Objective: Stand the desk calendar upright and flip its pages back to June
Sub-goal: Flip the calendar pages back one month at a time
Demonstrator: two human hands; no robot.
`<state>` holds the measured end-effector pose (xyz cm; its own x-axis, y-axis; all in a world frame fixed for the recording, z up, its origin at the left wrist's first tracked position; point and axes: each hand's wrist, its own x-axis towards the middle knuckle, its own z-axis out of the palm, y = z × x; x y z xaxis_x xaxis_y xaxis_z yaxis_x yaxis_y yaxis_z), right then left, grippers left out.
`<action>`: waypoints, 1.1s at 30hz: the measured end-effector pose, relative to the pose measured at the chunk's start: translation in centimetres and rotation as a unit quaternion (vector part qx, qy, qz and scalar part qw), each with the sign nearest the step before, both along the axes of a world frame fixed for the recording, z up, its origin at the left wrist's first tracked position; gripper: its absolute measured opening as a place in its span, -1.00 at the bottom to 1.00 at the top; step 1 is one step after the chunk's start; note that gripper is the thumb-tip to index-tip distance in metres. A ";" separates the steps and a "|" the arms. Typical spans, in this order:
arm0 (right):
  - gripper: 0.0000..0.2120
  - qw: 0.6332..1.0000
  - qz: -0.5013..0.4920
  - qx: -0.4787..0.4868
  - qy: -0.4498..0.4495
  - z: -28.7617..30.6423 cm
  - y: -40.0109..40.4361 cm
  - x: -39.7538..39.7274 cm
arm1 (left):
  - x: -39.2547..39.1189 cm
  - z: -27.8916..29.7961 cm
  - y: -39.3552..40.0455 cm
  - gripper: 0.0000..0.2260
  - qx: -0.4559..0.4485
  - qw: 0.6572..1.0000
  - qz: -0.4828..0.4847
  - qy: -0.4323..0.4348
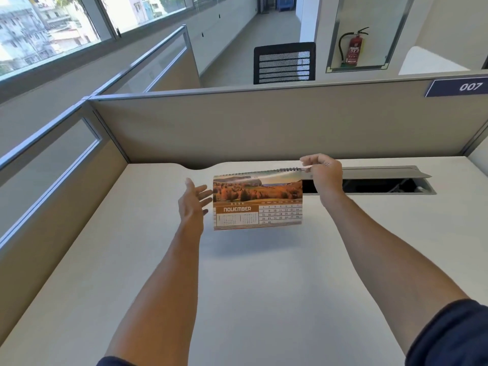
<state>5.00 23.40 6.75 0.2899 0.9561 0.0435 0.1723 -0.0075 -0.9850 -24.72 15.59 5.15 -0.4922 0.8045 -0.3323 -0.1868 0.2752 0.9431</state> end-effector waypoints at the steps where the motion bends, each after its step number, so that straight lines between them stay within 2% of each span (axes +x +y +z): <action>1: -0.70 1.000 -0.001 -0.018 -0.020 -0.1 0.2 -0.2 | 0.4 0.1 0.0 -0.49 0.002 1.000 -0.001 0.027; 3: -0.81 0.994 0.015 -0.066 -0.080 -0.3 0.7 -0.7 | 1.3 0.0 0.1 -0.70 0.004 0.995 -0.014 0.098; 5: -0.64 0.985 0.018 -0.109 -0.134 -0.4 1.0 -1.3 | 2.1 0.1 0.2 -0.80 0.006 0.984 -0.035 0.172; 9: -0.56 0.978 -0.010 -0.140 -0.154 -0.1 1.4 -2.1 | 2.8 0.4 0.2 -0.77 -0.004 0.970 -0.047 0.237; 14: -0.70 0.967 -0.035 -0.169 -0.185 0.8 1.5 -2.3 | 3.1 0.0 0.7 -0.69 -0.011 0.949 -0.032 0.312; 18: -0.73 0.966 -0.026 -0.183 -0.180 0.8 1.8 -2.3 | 3.3 -0.6 1.1 -0.76 -0.037 0.946 -0.010 0.321; 28: -0.80 0.974 -0.018 -0.176 -0.139 0.6 2.3 -2.5 | 3.5 -0.9 1.5 -0.77 -0.040 0.945 -0.002 0.326; 33: -0.78 0.975 -0.021 -0.166 -0.149 0.5 2.3 -2.5 | 3.5 -1.2 1.8 -0.76 -0.037 0.942 -0.002 0.334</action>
